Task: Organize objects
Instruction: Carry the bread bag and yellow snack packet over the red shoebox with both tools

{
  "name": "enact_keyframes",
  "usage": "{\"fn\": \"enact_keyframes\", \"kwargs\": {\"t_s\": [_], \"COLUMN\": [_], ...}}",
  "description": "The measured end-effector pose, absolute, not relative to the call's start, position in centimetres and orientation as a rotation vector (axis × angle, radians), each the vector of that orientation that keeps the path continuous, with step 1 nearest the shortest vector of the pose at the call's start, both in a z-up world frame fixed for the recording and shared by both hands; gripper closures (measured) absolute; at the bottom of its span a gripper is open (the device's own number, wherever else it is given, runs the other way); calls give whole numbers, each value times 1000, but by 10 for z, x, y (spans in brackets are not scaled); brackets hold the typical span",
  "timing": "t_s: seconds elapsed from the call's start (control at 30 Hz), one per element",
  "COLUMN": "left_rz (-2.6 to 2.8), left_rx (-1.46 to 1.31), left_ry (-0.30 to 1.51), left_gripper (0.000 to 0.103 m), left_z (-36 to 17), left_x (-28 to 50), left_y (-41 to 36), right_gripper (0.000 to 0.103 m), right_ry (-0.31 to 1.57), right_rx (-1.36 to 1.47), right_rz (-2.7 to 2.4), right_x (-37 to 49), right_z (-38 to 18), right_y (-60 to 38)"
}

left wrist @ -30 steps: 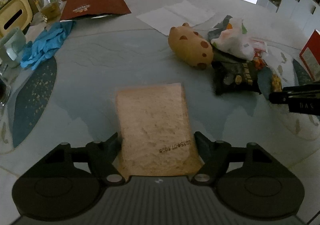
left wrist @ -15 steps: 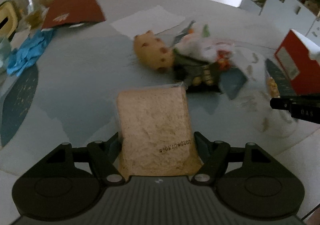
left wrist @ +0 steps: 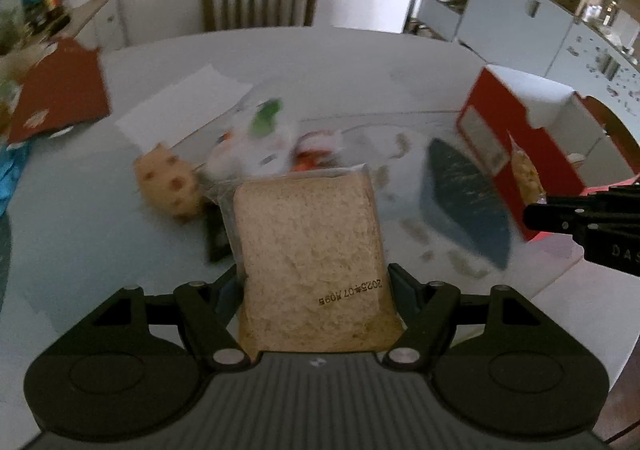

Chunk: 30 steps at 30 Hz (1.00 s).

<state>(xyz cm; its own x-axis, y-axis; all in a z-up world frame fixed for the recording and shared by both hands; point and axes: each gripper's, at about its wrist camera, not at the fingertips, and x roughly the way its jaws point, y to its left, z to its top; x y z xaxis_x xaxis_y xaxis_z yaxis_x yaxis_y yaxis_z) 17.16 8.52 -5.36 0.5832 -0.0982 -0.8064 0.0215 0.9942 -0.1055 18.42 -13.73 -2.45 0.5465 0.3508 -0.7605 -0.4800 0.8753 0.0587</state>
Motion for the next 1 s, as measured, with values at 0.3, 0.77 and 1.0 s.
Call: {"fn": "enact_keyframes", "kwargs": {"t_s": [0.3,0.77,1.0], "left_rz": [-140,-221,-258], "left_rx": [-49,-1,29], "left_ry": [898,860,846], "left_gripper": [29,29,29], "left_z": [-32,-14,-8], "left_x": [202,242,262], "left_y": [19,-84,-127], "right_gripper": [86,86,86], "right_ry": [812,799,800], "right_rx": [-173,-141,-129], "right_rz": [457,414,395], "right_x": [199,228,241], "right_z": [-5,-7,-10], "right_y": [-191,-274,-305]}}
